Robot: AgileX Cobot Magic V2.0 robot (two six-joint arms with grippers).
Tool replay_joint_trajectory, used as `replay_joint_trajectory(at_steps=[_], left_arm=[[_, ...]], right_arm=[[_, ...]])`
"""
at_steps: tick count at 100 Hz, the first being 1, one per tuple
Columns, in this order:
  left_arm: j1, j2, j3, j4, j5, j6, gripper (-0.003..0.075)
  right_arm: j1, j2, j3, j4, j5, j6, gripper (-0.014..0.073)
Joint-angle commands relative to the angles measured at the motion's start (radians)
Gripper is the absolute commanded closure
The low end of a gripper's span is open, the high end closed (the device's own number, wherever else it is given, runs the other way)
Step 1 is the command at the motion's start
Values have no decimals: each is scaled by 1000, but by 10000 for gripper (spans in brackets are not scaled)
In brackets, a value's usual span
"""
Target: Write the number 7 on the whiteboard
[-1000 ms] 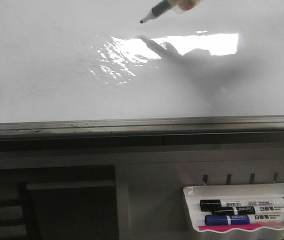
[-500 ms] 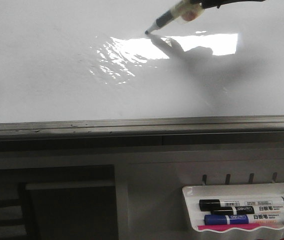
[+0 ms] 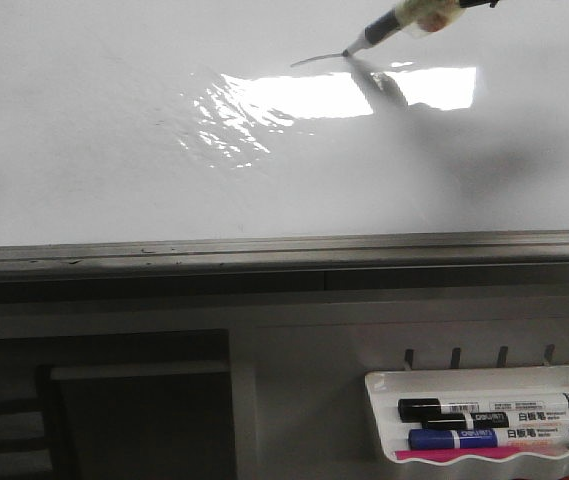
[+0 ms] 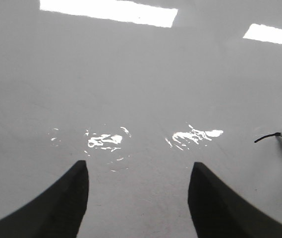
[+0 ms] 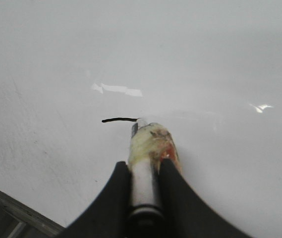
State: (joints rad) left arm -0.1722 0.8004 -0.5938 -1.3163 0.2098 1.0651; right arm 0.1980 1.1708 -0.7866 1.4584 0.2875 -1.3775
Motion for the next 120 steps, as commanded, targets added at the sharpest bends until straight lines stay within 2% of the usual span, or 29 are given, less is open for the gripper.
replay_joint_trajectory(at_steps=[1,34,50,62,84,95,120], left_arm=[[3,-2,-26,-25,-18,0,323],[3,-2,-26,-25,-18,0,323],[3,-2,-26,-25,12,2,323],[3,-2,-34,-26,101,64,323],[-3,34,-80,-89,388,271,323],[-57,75,-84,-177,455,352,323],[-307,197,-99,-186,411,463,323]], right_arm=[[-18,-18,-16,-19,-45,9,652],[-18,-18,102,-19,86,27,652],[-18,-82,123,-27,216,65,652],[-18,-156,123,-70,265,149,652],[-18,-183,77,-314,420,395,652],[-18,-174,32,-353,495,449,652],[-18,-174,-58,-475,576,569,652]])
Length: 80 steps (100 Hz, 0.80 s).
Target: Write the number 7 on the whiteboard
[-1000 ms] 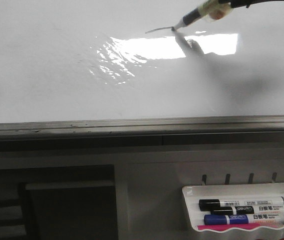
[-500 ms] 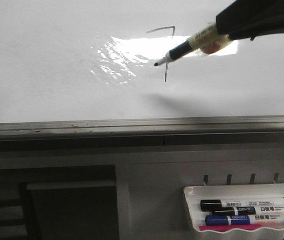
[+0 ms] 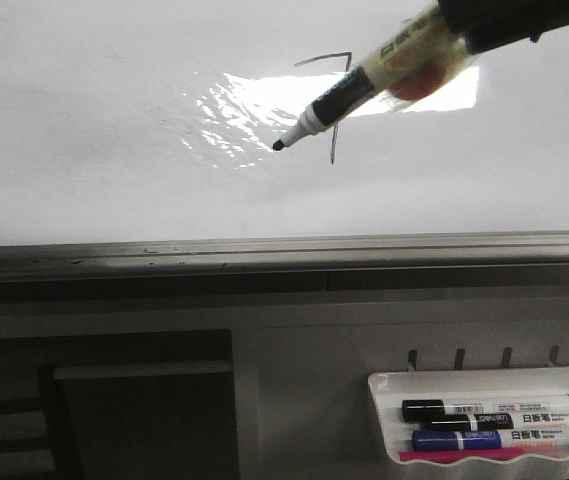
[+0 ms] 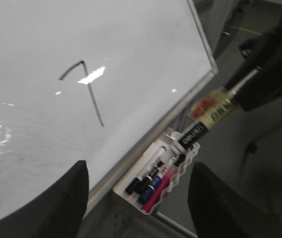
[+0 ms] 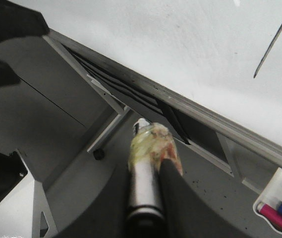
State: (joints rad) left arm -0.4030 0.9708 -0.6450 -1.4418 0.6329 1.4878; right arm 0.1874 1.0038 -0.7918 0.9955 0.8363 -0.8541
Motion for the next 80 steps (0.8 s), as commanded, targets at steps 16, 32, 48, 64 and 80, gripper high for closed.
replay_joint_trajectory(at_steps=[16,32,48,64,80], left_arm=[[-246,114,-99,-50,-146,133,323],[-350,201,-150,-24,-211,186,323],[-393,282,-188,-7,-211,187,323],[-401,336,-208,-5,-211,187,323],[-401,354,-208,-5,-214,207,323]], right_arm=[[-7,-7,-85,-70,84,79,652],[-7,-7,-92,-82,100,88,652],[-7,-7,-92,-83,118,97,652],[-7,-7,-92,-83,123,97,652],[-7,-7,-92,-83,123,97,652]])
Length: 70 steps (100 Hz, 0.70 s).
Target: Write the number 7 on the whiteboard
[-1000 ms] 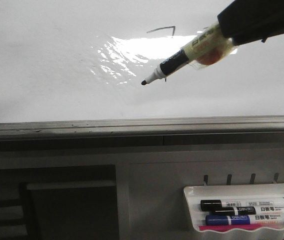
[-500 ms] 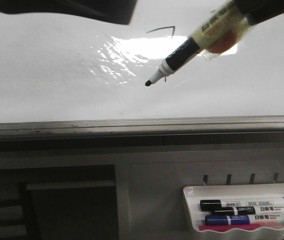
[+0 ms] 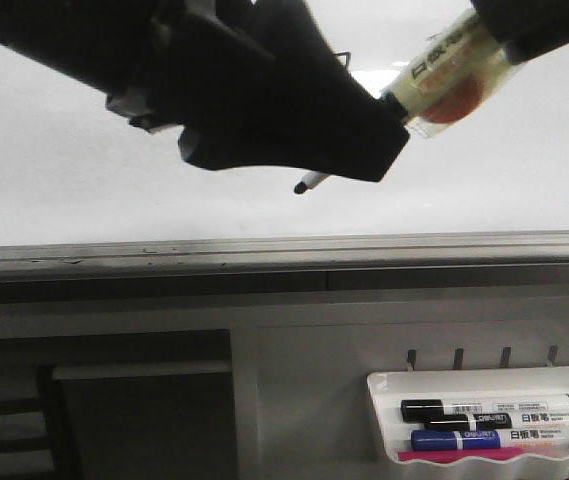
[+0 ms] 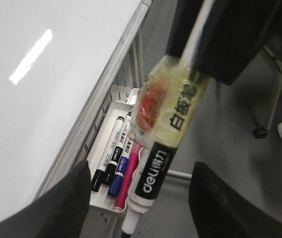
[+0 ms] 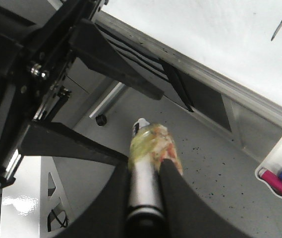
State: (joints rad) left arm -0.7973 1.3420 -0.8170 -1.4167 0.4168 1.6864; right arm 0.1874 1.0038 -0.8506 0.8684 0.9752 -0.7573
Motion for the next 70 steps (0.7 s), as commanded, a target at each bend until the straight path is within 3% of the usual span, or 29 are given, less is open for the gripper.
replay_joint_trajectory(at_steps=[1,42,56,70], left_arm=[[-7,-15,-36,-30,2,9,323],[-7,-1,-52,-32,-5,9,412],[-7,-1,-55,-32,-5,9,525],[-7,-1,-55,-32,-5,9,685]], right_arm=[[-7,-7,-33,44,-16,0,652],[-7,-7,-33,44,-16,0,652],[-7,-7,-33,44,-16,0,652],[-7,-7,-33,44,0,0,652]])
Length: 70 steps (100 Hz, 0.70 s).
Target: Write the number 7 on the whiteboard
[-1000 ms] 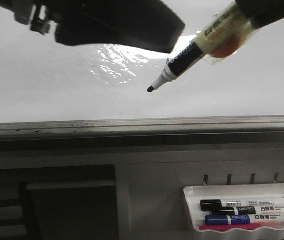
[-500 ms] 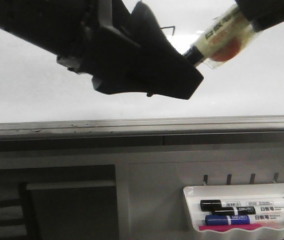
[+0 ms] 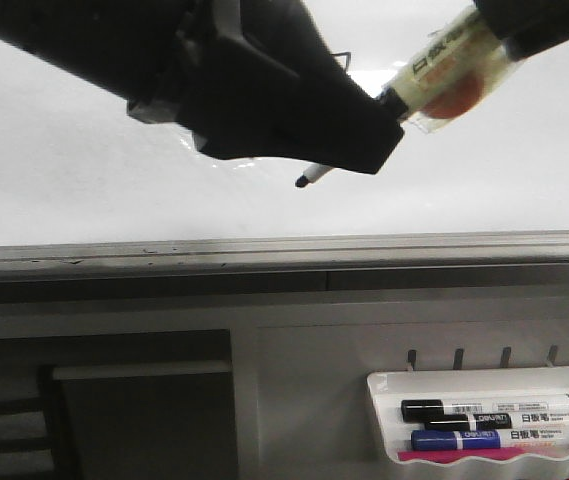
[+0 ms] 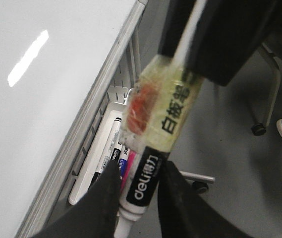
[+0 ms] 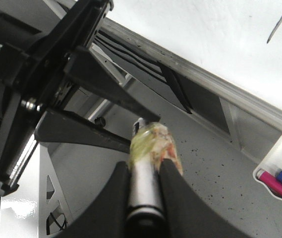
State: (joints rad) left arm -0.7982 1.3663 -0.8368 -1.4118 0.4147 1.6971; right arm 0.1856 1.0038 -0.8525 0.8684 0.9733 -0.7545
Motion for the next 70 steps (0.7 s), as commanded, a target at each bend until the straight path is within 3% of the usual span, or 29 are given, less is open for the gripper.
replay_joint_trajectory(at_steps=[1,5,28,35,47,54,70], left_arm=[[-6,-25,-35,-37,-1,-2,702],[-6,-25,-35,-37,3,-2,740],[-6,-25,-36,-38,7,-2,741],[-6,-25,-36,-43,7,-4,741],[-4,-28,-36,-69,-6,-11,741],[-4,-40,-36,-69,-28,-17,741],[2,-93,-36,-69,-108,-78,741]], right_arm=[[-5,-7,-32,44,4,-3,652],[-5,-7,-32,44,6,-3,652],[-5,-7,-32,51,19,-3,639],[-5,-7,-32,61,40,-3,564],[-5,-7,-32,65,48,-3,304],[-5,-12,-32,65,48,-3,195],[-23,-38,-56,-5,48,-5,166]])
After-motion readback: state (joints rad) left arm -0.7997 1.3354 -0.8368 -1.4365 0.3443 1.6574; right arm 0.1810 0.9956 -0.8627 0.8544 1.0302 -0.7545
